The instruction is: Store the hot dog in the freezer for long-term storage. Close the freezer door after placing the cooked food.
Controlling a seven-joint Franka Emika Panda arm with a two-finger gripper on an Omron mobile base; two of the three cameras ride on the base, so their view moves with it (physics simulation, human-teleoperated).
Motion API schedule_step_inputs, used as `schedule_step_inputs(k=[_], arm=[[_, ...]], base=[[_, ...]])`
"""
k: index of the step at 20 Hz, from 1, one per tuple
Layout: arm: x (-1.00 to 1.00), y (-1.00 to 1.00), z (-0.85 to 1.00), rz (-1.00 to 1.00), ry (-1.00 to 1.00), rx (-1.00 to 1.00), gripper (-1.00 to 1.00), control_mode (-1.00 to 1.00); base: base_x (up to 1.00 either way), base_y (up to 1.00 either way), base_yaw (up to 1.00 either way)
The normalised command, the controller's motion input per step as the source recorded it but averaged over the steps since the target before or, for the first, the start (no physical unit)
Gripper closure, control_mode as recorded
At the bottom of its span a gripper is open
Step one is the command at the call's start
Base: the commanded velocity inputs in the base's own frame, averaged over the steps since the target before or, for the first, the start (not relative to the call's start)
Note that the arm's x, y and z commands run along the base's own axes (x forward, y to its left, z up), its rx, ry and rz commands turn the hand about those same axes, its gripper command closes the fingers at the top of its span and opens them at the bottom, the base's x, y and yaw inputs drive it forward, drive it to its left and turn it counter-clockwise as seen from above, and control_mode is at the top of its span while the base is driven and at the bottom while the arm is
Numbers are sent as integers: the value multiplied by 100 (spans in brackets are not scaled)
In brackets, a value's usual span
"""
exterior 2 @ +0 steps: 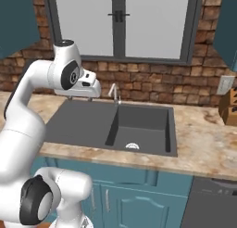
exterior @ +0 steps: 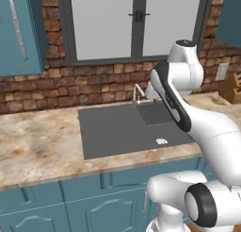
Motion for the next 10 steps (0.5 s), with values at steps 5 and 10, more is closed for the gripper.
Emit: schedule_step_inputs(k=[5, 10], arm=[[0, 0, 0, 0, 0, 0, -100, 100], [0, 0, 0, 0, 0, 0, -100, 100]], base=[[-13, 68, -4], [0, 81, 0]])
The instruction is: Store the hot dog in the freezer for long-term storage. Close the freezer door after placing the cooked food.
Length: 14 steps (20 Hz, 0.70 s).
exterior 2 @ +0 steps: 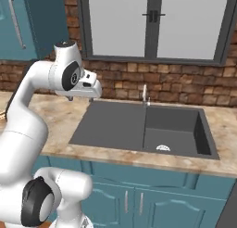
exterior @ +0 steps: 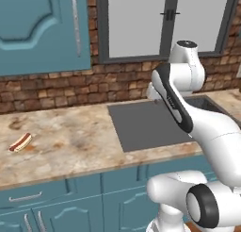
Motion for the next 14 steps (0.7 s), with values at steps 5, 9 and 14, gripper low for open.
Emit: schedule_step_inputs(k=[5, 9, 14], arm=[[0, 0, 0, 0, 0, 0, -100, 100], [0, 0, 0, 0, 0, 0, -100, 100], [0, 0, 0, 0, 0, 0, -100, 100]], base=[[0, 72, 0], [0, 69, 0], [0, 74, 0]])
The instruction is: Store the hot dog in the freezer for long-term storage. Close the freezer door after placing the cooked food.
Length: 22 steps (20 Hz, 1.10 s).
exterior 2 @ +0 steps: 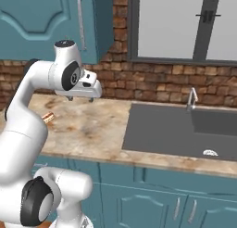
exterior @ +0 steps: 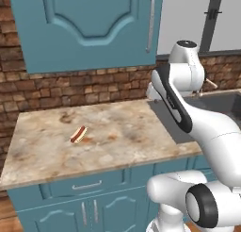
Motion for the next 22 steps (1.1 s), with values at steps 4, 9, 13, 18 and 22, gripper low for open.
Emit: schedule_step_inputs(k=[4, 9, 13, 18, 22], arm=[[0, 0, 0, 0, 0, 0, -100, 100], [0, 0, 0, 0, 0, 0, -100, 100], [0, 0, 0, 0, 0, 0, -100, 100], [0, 0, 0, 0, 0, 0, -100, 100], [0, 0, 0, 0, 0, 0, -100, 100]], base=[[0, 79, 0], [0, 67, -1], [0, 52, -2], [0, 54, -2], [2, 53, -2]])
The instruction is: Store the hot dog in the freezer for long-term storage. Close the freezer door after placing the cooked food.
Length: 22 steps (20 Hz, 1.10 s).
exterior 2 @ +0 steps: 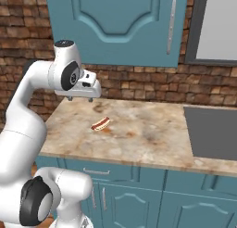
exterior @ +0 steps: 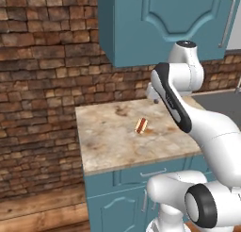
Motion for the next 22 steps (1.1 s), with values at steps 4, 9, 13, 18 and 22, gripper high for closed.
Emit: schedule_step_inputs(k=[4, 9, 13, 18, 22], arm=[[0, 0, 0, 0, 0, 0, -100, 100], [0, 1, 0, 0, 0, 0, -100, -100], [0, 0, 0, 0, 0, 0, -100, -100], [7, 23, -30, -30, -3, 0, -100, -100], [16, 27, -57, -53, -2, 0, -100, -100]], base=[[8, 28, 0], [1, 6, 0], [0, 0, 0], [0, 0, 0], [0, 0, 0]])
